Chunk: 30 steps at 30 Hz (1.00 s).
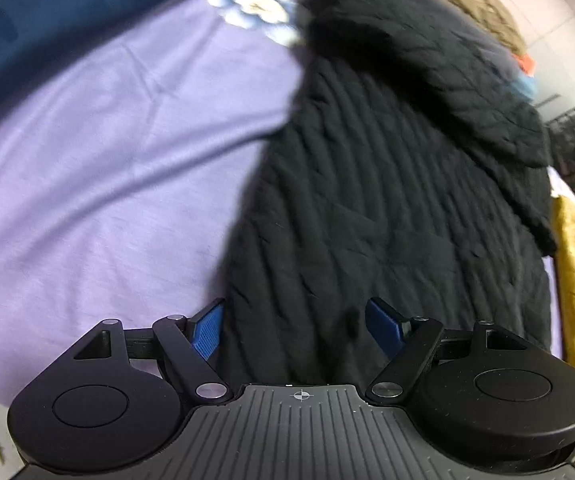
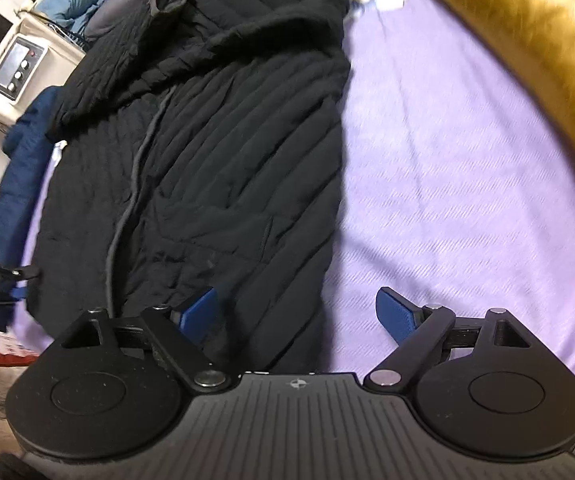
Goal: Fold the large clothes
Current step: 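Grasp the jacket side edge with both grippers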
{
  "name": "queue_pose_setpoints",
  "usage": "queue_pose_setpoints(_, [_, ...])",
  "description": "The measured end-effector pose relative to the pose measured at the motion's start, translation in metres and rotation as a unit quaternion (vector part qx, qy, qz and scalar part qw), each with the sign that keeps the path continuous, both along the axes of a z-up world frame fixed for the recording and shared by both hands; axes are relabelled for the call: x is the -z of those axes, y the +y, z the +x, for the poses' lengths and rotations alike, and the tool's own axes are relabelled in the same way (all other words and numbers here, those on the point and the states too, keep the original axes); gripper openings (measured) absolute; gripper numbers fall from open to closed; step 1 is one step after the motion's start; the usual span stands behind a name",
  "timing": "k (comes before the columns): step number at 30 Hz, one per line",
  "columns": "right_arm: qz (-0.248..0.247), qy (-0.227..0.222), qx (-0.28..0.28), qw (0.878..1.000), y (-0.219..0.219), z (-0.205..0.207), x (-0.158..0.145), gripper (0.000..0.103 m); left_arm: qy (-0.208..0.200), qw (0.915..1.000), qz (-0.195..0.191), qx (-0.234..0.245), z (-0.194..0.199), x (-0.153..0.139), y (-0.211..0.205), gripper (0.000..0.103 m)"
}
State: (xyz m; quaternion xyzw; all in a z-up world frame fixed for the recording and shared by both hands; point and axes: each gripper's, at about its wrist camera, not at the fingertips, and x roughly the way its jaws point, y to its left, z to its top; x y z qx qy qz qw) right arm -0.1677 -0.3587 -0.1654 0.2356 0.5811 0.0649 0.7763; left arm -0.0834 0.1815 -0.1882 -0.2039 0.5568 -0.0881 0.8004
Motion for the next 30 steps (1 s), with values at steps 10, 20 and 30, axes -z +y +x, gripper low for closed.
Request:
queue_pose_setpoints(10, [0.089,0.034,0.029,0.995,0.015,-0.004,0.020,0.077,0.007,0.9983,-0.025,0.052,0.007,0.004,-0.012,0.103])
queue_pose_setpoints(20, [0.085,0.053,0.073,0.992,0.025,0.003,0.025,0.064,0.026,0.9939,-0.062,0.087,0.039,0.016,-0.007,0.102])
queue_pose_setpoints(30, [0.039,0.076,0.098,0.991,0.041,0.003,0.006,0.023,0.046,0.9857,-0.085,0.138,0.047,0.016,-0.001,0.071])
